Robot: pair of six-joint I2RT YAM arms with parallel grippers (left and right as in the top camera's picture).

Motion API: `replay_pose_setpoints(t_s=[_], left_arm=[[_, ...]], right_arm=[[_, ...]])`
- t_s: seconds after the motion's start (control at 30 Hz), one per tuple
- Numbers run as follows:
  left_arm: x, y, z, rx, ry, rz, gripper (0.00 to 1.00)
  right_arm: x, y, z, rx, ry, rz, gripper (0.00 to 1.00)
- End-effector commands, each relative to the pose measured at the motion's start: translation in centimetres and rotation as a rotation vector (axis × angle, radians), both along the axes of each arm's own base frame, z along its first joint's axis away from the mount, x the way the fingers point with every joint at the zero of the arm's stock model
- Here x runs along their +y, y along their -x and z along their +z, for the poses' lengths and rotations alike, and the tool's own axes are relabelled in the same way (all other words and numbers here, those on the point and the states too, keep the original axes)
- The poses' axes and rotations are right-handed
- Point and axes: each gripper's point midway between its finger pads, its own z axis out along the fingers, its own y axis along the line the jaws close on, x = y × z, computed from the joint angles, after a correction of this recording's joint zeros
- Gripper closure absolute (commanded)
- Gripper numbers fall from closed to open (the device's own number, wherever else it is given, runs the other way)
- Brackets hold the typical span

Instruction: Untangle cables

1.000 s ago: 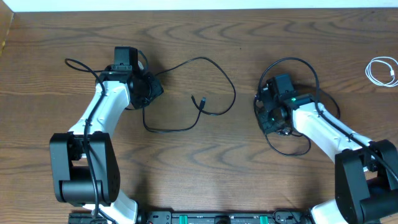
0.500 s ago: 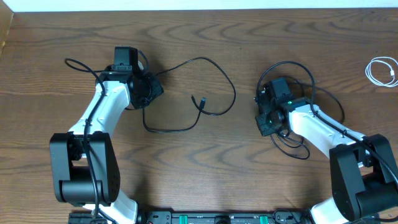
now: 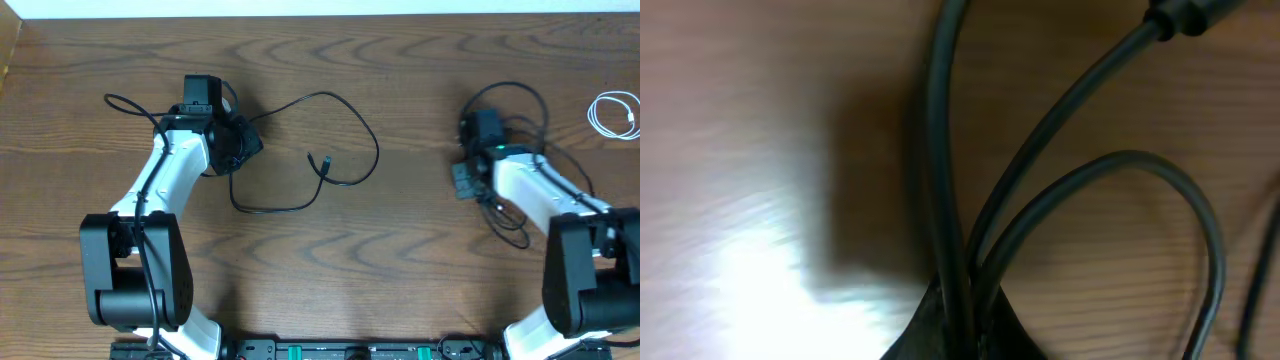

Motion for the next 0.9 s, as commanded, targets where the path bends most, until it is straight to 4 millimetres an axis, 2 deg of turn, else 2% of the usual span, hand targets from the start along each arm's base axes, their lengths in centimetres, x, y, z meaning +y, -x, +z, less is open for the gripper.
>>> replay_pose_setpoints(t_s=[0.0, 0.13, 0.2, 0.23, 0.33, 0.37, 0.47, 0.53, 0.73, 0.87], left_arm=[[0.1, -0.3, 0.1, -0.003, -0.012, 0.003, 0.62], [0.1, -0.3, 0.1, -0.003, -0.012, 0.003, 0.62], [0.1, -0.3, 0.1, -0.003, -0.012, 0.003, 0.62], [0.1, -0.3, 0.0, -0.002, -0.012, 0.003, 0.62], [0.1, -0.3, 0.0, -0.002, -0.012, 0.003, 0.62], [0.1, -0.3, 0.0, -0.002, -0.012, 0.003, 0.62], [0.1, -0.3, 0.1, -0.003, -0.012, 0.004, 0.62], [0.1, -0.3, 0.1, -0.003, -0.012, 0.003, 0.62], [0.1, -0.3, 0.1, -0.003, -0.012, 0.003, 0.62], [0.1, -0.3, 0.1, -0.003, -0.012, 0.004, 0.62]], right_arm=[[-5.2, -1.2, 1.2, -0.046, 0.040, -0.158, 0.99], [-9.4, -2.3, 3.2, -0.092, 0.042, -0.271, 0.99], [-11.8, -3.1, 5.4, -0.117, 0.039, -0.330, 0.99], [-13.1, -3.5, 7.3, -0.128, 0.043, -0.358, 0.99], [-14.8, -4.3, 10.3, -0.163, 0.047, -0.394, 0.99], [-15.8, -5.0, 12.4, -0.198, 0.051, -0.412, 0.99], [-17.1, -6.2, 14.7, -0.266, 0.060, -0.433, 0.99], [-17.9, -6.4, 15.0, -0.289, 0.067, -0.448, 0.99], [-21.7, -6.1, 13.4, -0.319, 0.078, -0.528, 0.99], [-24.7, -5.1, 10.4, -0.268, 0.077, -0.597, 0.99]])
